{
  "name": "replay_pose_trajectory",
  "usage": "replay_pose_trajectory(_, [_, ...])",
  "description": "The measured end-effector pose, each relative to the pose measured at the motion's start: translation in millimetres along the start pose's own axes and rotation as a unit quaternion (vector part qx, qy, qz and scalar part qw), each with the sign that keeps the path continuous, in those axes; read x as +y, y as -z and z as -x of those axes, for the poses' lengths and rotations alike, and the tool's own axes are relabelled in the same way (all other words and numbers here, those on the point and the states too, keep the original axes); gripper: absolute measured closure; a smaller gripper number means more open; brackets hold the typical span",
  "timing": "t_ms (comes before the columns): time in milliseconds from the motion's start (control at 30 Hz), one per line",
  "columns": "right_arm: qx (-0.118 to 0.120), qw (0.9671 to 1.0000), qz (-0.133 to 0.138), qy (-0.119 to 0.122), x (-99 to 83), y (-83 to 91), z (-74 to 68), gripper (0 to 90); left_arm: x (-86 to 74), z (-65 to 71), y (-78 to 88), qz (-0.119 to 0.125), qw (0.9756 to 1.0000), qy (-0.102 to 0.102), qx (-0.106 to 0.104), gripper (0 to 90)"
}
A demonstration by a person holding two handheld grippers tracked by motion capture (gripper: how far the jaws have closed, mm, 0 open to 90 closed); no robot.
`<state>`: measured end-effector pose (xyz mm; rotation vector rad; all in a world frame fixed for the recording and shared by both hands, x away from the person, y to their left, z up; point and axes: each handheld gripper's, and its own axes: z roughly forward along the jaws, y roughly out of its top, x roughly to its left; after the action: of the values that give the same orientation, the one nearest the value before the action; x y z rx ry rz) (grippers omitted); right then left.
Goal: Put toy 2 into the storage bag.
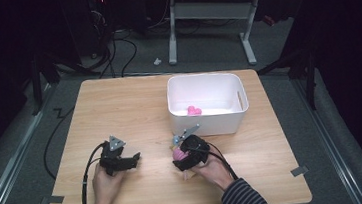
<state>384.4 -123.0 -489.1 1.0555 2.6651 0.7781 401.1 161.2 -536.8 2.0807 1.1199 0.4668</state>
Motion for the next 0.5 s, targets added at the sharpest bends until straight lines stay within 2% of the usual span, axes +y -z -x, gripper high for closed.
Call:
replay_pose_trajectory(167, [-0.012, 0.9999, -0.004, -0.001, -0.5, -0.9, 1.8, 32.1, 0.0, 0.0, 0.0, 0.000, 1.0000, 0.000, 0.000, 19.1])
replay_pose_trajectory(367, [-0.005, 0.9999, -0.004, -0.009, -1.0, 0.6, 3.2, 33.0, 0.0, 0.0, 0.0, 0.000, 1.0000, 0.000, 0.000, 19.1])
replay_pose_trajectory(500, [0.006, 0.9999, 0.012, -0.003, -2.3, 6.3, 1.3, 33.1, 0.0, 0.0, 0.0, 0.000, 1.0000, 0.000, 0.000, 19.1])
